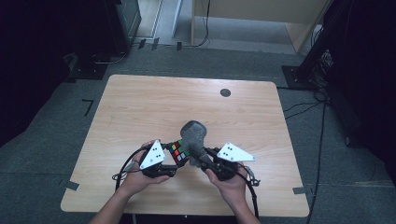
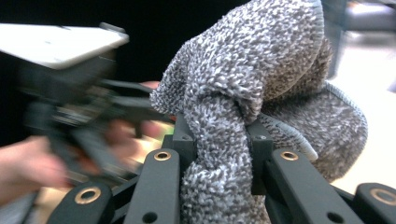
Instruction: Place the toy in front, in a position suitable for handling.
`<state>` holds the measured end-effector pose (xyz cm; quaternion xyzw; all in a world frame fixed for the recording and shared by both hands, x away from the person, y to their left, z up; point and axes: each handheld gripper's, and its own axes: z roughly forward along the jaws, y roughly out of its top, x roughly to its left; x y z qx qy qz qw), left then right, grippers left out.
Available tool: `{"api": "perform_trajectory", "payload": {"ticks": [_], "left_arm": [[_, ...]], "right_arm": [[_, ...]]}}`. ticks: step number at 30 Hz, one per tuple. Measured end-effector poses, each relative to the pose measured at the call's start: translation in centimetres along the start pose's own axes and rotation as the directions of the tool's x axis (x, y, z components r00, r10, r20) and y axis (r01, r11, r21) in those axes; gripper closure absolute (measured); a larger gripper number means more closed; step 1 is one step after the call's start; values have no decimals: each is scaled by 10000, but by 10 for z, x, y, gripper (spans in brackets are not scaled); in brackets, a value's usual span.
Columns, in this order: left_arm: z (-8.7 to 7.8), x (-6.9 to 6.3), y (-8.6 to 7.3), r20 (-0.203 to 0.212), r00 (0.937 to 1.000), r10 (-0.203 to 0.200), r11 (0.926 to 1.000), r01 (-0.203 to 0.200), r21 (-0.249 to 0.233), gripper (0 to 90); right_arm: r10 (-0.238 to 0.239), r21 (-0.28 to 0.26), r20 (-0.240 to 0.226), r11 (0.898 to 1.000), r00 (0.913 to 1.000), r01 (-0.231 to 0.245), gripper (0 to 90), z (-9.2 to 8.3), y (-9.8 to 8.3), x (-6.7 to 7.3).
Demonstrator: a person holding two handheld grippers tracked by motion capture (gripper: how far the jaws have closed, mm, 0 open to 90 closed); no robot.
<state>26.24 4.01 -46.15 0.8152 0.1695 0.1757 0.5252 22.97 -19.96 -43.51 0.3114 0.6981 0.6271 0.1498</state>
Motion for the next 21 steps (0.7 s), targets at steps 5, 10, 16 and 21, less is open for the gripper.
{"api": "perform_trajectory", "payload": {"ticks": [5, 10, 16, 21], "left_arm": [[-6, 5, 1, 135, 9994, -309, 9988, 314, -363, 341], [-7, 7, 1, 112, 9990, -437, 9984, 441, -360, 341], [-5, 3, 1, 186, 9995, -247, 9992, 253, -305, 341], [-8, 5, 2, 269, 9987, -422, 9975, 436, -551, 341]], "right_arm": [[-1, 111, 683, 9999, 9977, -6, 735, -1, -2, -7], [797, 16, 734, 9968, 9941, -801, 737, -8, -3, -17], [157, -12, -124, 9999, 9998, -157, 739, 0, 3, 6], [1055, 36, 848, 9943, 9908, -1062, 744, -8, -3, -20]]}}
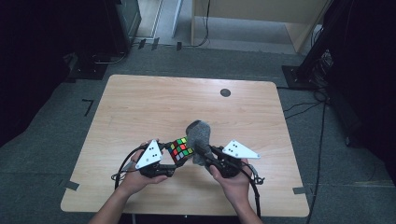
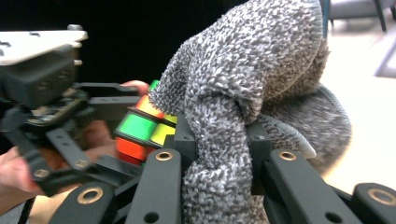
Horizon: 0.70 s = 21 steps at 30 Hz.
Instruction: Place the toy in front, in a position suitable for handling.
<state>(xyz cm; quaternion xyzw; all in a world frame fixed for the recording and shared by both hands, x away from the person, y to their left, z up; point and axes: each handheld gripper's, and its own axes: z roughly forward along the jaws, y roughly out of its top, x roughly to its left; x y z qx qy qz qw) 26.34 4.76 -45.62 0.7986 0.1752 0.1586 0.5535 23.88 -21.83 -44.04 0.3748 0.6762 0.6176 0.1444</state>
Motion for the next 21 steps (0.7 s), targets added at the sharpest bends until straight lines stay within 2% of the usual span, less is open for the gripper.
{"api": "perform_trajectory", "payload": {"ticks": [1, 3, 5, 7, 9, 11, 13, 15, 18, 21], "left_arm": [[1, -1, 0, 24, 10000, 37, 10000, -38, 53, 341], [5, -5, -1, -37, 9996, 263, 9992, -262, 290, 341], [8, -8, -2, -60, 9991, 430, 9979, -426, 479, 341], [8, -8, -2, -54, 9991, 423, 9981, -420, 451, 341], [6, -7, -1, -33, 9992, 391, 9988, -390, 311, 341], [4, -7, 1, -19, 9991, 431, 9988, -430, 217, 341], [4, -7, 1, -22, 9990, 448, 9987, -448, 225, 341], [6, -8, 0, -37, 9986, 521, 9981, -520, 341, 340], [9, -11, -2, -77, 9977, 678, 9962, -672, 558, 340], [8, -11, -1, -84, 9980, 628, 9970, -624, 461, 341]], "right_arm": [[25, -11, -101, 10000, 9999, -25, 743, 0, 1, 1], [-94, -94, -650, 9999, 9978, 88, 743, 1, 3, 10], [-560, -74, -1156, 9984, 9917, 555, 743, 5, 4, 23], [-840, -56, -1130, 9965, 9900, 840, 743, 7, 5, 30], [-605, -176, -1066, 9981, 9925, 589, 742, 6, 4, 24], [-355, -131, -442, 9993, 9984, 350, 744, 3, 2, 13], [34, -98, -184, 9999, 9998, -36, 743, 1, 0, 4], [11, -84, -291, 10000, 9996, -14, 743, 1, 0, 5], [-244, -84, -983, 9997, 9949, 237, 741, 4, 2, 20], [-548, -91, -1034, 9985, 9931, 542, 741, 5, 5, 28]]}}
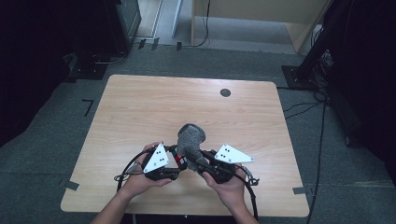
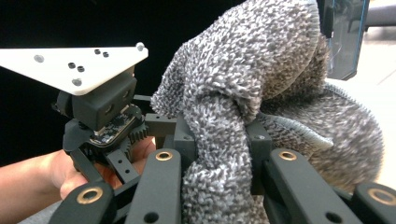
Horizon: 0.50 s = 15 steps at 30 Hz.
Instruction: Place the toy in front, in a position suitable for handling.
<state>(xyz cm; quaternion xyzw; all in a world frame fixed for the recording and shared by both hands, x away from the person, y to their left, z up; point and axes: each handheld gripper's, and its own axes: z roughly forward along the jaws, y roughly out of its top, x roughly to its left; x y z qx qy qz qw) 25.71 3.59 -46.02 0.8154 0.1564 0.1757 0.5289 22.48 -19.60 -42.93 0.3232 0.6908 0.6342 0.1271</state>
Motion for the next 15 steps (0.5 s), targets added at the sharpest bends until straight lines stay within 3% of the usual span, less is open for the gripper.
{"api": "perform_trajectory", "payload": {"ticks": [1, 3, 5, 7, 8, 9, 11, 13, 15], "left_arm": [[-1, 0, 0, -12, 10000, -57, 10000, 57, -68, 341], [-3, 1, 1, -18, 9999, -122, 9998, 122, -164, 341], [-3, 1, 2, 12, 9999, -104, 9998, 104, -178, 341], [-1, -1, 1, 47, 10000, -36, 9999, 37, -138, 341], [1, -2, 1, 40, 10000, 19, 10000, -18, -74, 340], [2, -3, 1, 64, 10000, 39, 10000, -39, -43, 340], [1, -2, 0, 148, 9999, 3, 10000, -2, -93, 340], [-2, 1, 0, 157, 9999, -71, 9997, 75, -229, 341], [-5, 4, 1, 132, 9995, -288, 9986, 294, -446, 341]], "right_arm": [[83, -59, 20, 9999, 10000, -82, 742, -1, 0, -3], [211, 41, 540, 9998, 9983, -213, 742, -3, -2, -13], [614, 130, 805, 9980, 9949, -626, 742, -7, -3, -22], [905, 82, 590, 9958, 9941, -911, 741, -7, -2, -23], [981, 3, 240, 9952, 9949, -981, 741, -6, -1, -18], [767, -8, -148, 9971, 9969, -767, 740, -3, 1, -11], [39, 134, -187, 9999, 9998, -37, 741, 1, 4, 1], [114, 90, -112, 9999, 9999, -113, 742, 0, 5, -1], [306, 124, 722, 9994, 9969, -316, 744, -4, 2, -15]]}}
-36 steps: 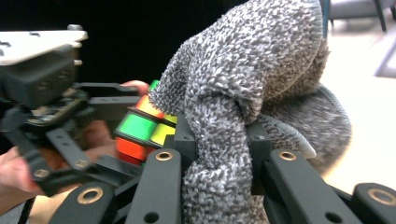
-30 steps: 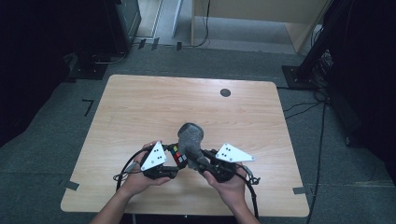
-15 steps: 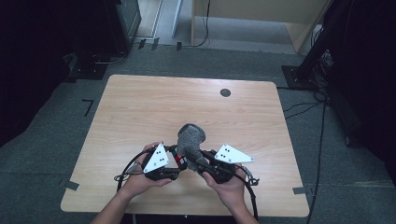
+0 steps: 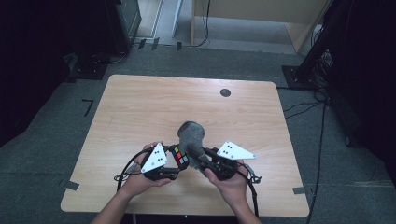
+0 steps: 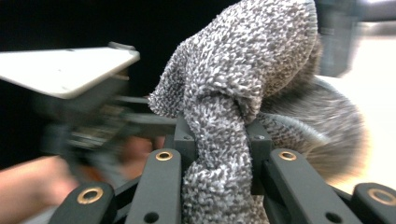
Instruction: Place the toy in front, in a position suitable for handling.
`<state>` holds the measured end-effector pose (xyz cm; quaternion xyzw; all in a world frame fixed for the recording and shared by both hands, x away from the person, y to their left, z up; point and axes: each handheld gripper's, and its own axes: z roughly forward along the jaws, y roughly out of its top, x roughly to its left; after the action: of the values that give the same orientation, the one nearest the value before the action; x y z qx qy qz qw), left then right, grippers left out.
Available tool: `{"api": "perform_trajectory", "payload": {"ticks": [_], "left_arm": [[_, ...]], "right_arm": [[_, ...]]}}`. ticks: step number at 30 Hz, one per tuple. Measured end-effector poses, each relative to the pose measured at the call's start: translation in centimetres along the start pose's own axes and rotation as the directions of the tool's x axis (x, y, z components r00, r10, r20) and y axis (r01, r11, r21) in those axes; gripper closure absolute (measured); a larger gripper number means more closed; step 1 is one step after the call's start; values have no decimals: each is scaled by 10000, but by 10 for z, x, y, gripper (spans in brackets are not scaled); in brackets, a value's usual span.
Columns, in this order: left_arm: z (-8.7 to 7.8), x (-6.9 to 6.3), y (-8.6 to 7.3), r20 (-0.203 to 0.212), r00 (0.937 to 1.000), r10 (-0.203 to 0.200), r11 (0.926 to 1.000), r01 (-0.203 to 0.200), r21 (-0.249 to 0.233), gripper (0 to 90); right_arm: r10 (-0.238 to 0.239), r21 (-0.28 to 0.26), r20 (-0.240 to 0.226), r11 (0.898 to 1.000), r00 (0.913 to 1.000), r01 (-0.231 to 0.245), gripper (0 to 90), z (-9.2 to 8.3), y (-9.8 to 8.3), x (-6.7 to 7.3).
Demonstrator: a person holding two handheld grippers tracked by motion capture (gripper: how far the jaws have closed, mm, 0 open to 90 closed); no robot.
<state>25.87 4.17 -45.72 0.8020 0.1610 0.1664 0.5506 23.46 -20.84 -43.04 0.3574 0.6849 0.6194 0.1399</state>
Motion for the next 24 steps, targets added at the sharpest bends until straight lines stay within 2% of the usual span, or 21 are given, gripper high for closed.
{"api": "perform_trajectory", "payload": {"ticks": [2, 3, 4, 5, 7, 9, 10, 11, 12, 13, 15, 17, 19, 20, 22, 24], "left_arm": [[-4, 4, 1, 20, 9997, -252, 9994, 252, -250, 341], [-6, 6, 1, 82, 9989, -458, 9980, 462, -441, 341], [-8, 8, 2, 197, 9978, -630, 9961, 641, -613, 341], [-9, 9, 3, 280, 9966, -774, 9939, 794, -770, 341], [-12, 11, 3, 439, 9940, -1004, 9896, 1043, -986, 340], [-15, 15, 3, 582, 9899, -1296, 9842, 1355, -1140, 340], [-16, 16, 3, 595, 9884, -1395, 9823, 1457, -1178, 341], [-16, 17, 4, 613, 9872, -1469, 9805, 1535, -1230, 341], [-17, 18, 4, 637, 9861, -1535, 9786, 1607, -1288, 341], [-17, 18, 4, 662, 9854, -1570, 9774, 1646, -1325, 341], [-17, 18, 4, 587, 9866, -1523, 9794, 1586, -1251, 341], [-17, 19, 3, 533, 9865, -1550, 9800, 1603, -1175, 341], [-17, 20, 3, 378, 9877, -1520, 9820, 1553, -1074, 341], [-17, 21, 3, 359, 9877, -1520, 9825, 1550, -1032, 341], [-17, 22, 2, 365, 9875, -1535, 9827, 1565, -994, 341], [-17, 21, 2, 299, 9891, -1441, 9854, 1462, -871, 341]], "right_arm": [[740, -123, 527, 9972, 9959, -735, 744, -5, -6, -18], [880, -73, 716, 9961, 9935, -877, 744, -6, -10, -25], [917, -10, 701, 9958, 9933, -919, 744, -5, -14, -30], [1071, -17, 338, 9943, 9937, -1071, 743, -4, -16, -31], [1128, -224, -877, 9931, 9897, -1151, 745, 2, -19, -30], [744, -293, -1146, 9965, 9906, -782, 746, 7, -22, -28], [607, -162, -1339, 9979, 9891, -634, 744, 9, -25, -29], [582, 147, -1562, 9983, 9860, -566, 746, 12, -28, -29], [342, 516, -1597, 9983, 9866, -262, 747, 15, -31, -29], [-115, 758, -1521, 9969, 9883, 232, 747, 18, -34, -27], [-709, 1043, -1457, 9908, 9868, 865, 747, 22, -38, -24], [-1287, 1090, -1240, 9838, 9839, 1424, 747, 23, -37, -22], [-1735, 909, -1061, 9788, 9791, 1833, 748, 19, -33, -22], [-1844, 672, -984, 9792, 9779, 1914, 748, 15, -30, -23], [-1672, 204, -957, 9853, 9813, 1698, 747, 10, -25, -24], [-1650, 111, -945, 9859, 9818, 1667, 747, 10, -25, -25]]}}
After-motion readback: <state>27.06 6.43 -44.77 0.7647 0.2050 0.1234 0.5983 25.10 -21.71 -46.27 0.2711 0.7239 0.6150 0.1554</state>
